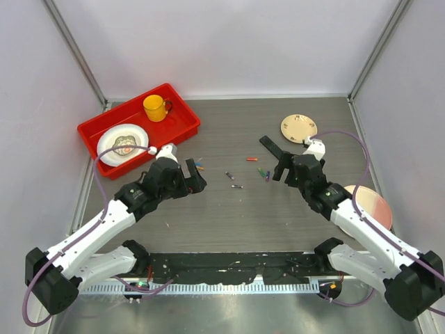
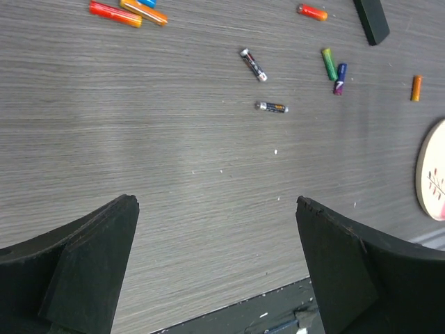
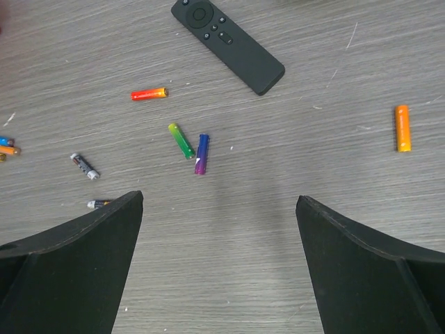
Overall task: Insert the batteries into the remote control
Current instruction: Pick up the remote control from the center of the board.
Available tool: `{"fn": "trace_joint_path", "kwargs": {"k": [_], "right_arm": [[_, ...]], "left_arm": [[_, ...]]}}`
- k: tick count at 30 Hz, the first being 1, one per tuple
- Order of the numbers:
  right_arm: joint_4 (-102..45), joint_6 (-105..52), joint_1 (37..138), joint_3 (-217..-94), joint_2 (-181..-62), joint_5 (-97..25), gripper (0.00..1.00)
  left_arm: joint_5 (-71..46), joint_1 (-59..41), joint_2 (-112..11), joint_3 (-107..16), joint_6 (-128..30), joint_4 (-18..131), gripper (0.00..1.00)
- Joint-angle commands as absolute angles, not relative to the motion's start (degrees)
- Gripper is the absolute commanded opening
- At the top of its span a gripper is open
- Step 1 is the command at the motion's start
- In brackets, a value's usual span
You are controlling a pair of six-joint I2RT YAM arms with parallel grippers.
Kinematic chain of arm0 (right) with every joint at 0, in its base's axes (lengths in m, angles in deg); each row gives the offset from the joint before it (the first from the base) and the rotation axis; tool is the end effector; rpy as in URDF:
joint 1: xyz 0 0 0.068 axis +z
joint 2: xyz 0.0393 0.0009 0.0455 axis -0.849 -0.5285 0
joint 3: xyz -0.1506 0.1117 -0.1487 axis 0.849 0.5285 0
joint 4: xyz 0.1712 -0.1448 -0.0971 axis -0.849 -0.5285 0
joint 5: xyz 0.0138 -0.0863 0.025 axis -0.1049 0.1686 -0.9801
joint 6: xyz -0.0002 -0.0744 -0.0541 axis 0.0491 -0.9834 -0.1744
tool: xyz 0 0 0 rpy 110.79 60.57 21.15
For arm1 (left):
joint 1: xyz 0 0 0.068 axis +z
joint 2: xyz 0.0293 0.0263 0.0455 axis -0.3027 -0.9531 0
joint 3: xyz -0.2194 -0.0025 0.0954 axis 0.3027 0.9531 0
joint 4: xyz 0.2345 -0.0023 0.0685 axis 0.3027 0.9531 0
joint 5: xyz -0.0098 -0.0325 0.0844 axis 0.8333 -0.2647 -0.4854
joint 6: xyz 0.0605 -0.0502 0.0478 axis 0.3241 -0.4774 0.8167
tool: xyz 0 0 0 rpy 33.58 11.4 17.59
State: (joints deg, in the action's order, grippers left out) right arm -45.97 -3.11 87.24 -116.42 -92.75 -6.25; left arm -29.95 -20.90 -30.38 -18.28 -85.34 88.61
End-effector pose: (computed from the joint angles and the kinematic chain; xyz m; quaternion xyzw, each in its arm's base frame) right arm 0.2243 0.0891 0.2080 0.0994 0.8644 0.0808 0.4863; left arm 0.1972 -0.1404 0.2217 -0.1088 0.8966 -0.2385 0.3569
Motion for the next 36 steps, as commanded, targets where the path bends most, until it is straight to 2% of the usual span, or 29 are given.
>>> {"fn": "trace_joint_path", "kwargs": {"k": [1,9,17,23,36], "right_arm": [[-48.67,-9.07,87.37,-125.18,-99.15,-4.48,0.97],[-55.44,-20.51,87.02,-144.24,-121.65,0.01,0.96],[-52.02,-24.82,81.15,-151.72,-136.32,-11.66,0.96],[-49.73,-24.38,75.85,-154.80,-142.31,-19.32,0.96],[-49.99,-25.35,74.01,-157.45,-150.14,-17.48,0.96]], "left_arm": [[-25.40,-20.61,-28.75,-17.79,-81.55,84.19,1.00],[-22.24,-20.61,-24.97,-13.57,-81.98,80.51,1.00],[-14.06,-20.61,-23.74,-11.81,-80.39,76.11,1.00],[-10.89,-20.61,-20.57,-9.62,-80.74,72.33,0.98],[-9.66,-20.70,-20.92,-7.68,-82.24,69.07,0.98]]}}
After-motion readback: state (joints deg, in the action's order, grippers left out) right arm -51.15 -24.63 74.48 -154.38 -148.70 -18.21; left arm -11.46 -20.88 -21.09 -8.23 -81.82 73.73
